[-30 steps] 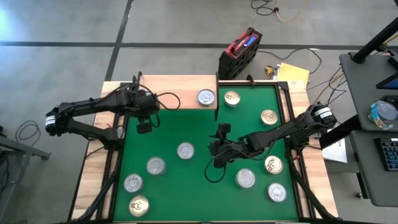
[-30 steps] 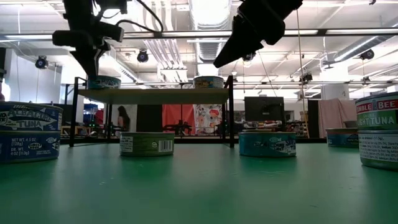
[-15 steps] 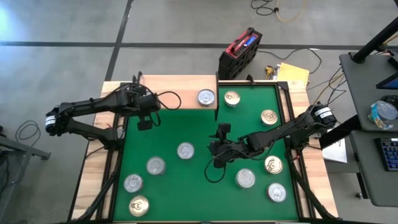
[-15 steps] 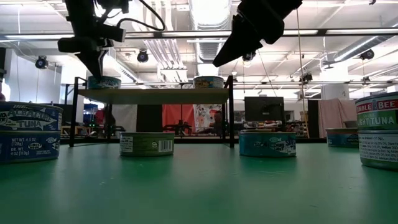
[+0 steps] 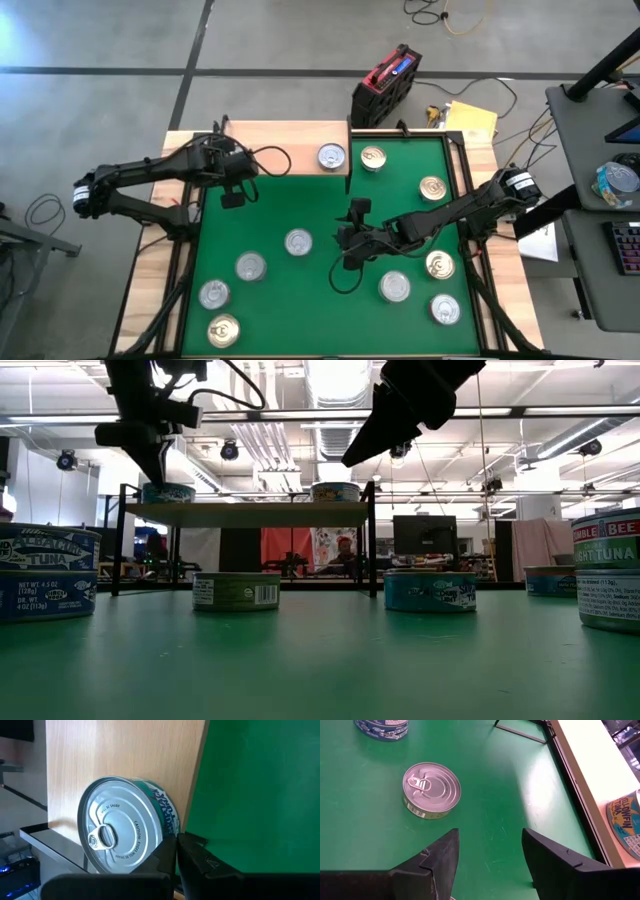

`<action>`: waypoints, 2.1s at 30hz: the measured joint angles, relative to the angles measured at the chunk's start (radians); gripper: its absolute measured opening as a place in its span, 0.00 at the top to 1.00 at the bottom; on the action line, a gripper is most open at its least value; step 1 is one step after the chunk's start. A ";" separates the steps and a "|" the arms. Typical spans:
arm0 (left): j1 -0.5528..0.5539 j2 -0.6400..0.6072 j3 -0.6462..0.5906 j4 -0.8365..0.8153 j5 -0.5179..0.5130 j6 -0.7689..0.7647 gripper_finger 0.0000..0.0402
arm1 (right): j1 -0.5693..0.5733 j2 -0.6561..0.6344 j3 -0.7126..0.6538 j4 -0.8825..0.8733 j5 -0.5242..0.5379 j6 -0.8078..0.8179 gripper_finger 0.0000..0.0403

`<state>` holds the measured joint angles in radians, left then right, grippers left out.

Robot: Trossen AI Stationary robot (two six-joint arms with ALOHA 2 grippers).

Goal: Stack canned seafood by type on shelf
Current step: Put the middle left dark blue tuna can on the shelf

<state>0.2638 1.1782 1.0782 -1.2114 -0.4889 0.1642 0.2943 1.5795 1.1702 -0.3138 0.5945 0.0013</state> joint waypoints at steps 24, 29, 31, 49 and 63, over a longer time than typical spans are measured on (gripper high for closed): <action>-0.728 -0.029 -0.035 0.254 -0.193 -0.585 1.00 | 0.060 -0.020 -0.064 0.097 -0.001 0.088 0.49; -0.839 0.064 -0.065 0.278 -0.299 -0.696 1.00 | 0.066 -0.020 -0.121 0.206 -0.003 0.109 0.49; -0.858 0.105 -0.071 0.278 -0.314 -0.740 1.00 | 0.068 -0.020 -0.141 0.233 -0.003 0.127 0.49; -0.874 0.300 -0.009 0.258 -0.165 -0.851 1.00 | 0.081 -0.015 -0.174 0.270 -0.003 0.189 0.49; -0.899 0.301 0.054 0.165 0.115 -0.960 1.00 | 0.107 -0.013 -0.177 0.348 -0.005 0.110 0.49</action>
<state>-0.6354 1.4788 1.1322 -1.0463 -0.3735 -0.7960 0.4015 1.5663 0.9934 0.0346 0.5900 0.1112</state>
